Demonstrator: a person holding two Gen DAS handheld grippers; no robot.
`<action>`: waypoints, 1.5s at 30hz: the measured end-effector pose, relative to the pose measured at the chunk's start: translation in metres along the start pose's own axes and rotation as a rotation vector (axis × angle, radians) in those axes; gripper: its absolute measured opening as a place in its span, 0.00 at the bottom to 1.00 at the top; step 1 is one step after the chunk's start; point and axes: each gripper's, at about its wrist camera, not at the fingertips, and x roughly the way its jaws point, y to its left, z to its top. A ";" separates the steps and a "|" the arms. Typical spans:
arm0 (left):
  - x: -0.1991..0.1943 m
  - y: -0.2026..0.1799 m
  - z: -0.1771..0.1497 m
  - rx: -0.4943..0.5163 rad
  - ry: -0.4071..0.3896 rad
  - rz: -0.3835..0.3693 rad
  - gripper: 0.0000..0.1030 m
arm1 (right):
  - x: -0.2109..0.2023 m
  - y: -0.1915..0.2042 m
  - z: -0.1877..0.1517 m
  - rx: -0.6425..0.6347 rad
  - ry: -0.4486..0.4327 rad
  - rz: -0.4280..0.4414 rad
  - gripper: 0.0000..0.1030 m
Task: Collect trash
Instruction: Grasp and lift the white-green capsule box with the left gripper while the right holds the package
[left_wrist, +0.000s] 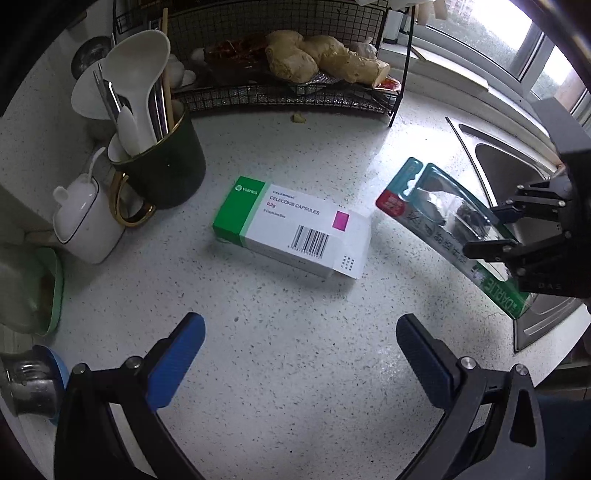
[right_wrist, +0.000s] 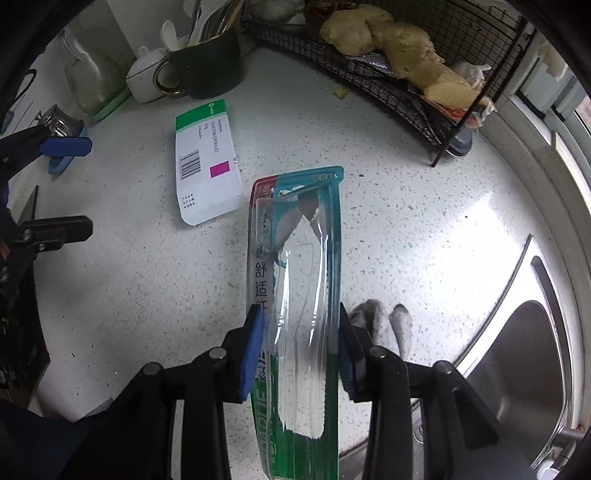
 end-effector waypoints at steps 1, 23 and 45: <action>0.002 0.004 0.004 -0.026 0.001 -0.015 1.00 | -0.005 -0.001 -0.002 0.011 -0.008 0.000 0.33; 0.082 0.017 0.074 -0.427 0.026 0.099 1.00 | -0.023 -0.037 -0.026 0.157 -0.012 0.012 0.33; 0.097 0.006 0.042 -0.254 0.047 0.097 0.69 | -0.027 -0.032 -0.049 0.235 -0.007 0.090 0.33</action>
